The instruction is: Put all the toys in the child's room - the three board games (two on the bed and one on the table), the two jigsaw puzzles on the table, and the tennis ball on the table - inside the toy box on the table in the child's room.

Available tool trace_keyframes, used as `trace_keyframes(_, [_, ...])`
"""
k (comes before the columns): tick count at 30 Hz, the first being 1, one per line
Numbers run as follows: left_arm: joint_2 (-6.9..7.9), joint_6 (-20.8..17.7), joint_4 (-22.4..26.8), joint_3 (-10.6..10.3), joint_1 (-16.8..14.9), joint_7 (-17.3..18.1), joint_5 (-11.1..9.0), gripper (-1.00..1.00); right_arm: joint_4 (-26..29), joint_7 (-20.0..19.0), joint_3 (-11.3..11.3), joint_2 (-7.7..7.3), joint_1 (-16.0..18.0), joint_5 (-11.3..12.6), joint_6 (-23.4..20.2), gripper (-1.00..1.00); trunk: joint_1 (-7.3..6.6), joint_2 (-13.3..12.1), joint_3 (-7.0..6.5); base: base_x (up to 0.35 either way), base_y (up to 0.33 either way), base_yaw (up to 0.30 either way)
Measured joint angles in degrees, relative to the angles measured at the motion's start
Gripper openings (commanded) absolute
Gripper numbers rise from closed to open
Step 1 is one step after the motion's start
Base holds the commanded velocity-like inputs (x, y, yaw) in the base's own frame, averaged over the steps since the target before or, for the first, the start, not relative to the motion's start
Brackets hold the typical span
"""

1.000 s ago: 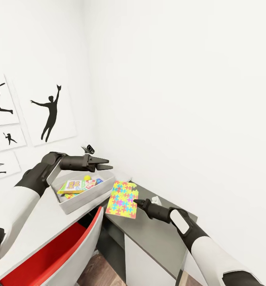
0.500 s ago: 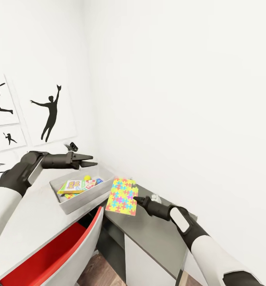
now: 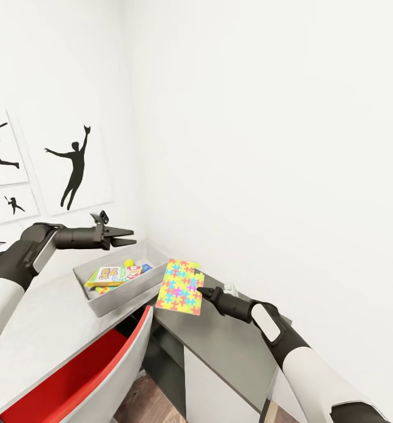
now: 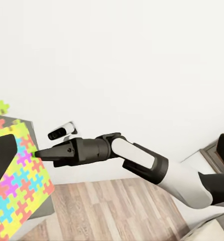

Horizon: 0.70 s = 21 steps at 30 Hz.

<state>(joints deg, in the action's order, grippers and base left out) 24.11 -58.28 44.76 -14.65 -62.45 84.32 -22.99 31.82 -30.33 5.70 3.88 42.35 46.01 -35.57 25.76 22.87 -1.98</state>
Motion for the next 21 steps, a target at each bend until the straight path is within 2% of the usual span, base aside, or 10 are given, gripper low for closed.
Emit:
trace_keyframes(15, [-0.09, 0.0, -0.1, -0.1, 0.1, -0.3, -0.1, 1.0, 0.2, 0.1, 0.0, -0.04, 0.0, 0.0, -0.5, -1.0, 0.0, 0.0, 0.0, 0.0, 0.0, 0.0])
trace_keyframes(21, [-0.01, 0.1, -0.1, -0.1, 0.1, -0.1, -0.2, 1.0, 0.2, -2.7, 0.0, -0.09, 0.0, 0.0, -0.2, -1.0, 0.0, 0.0, 0.0, 0.0, 0.0, 0.0])
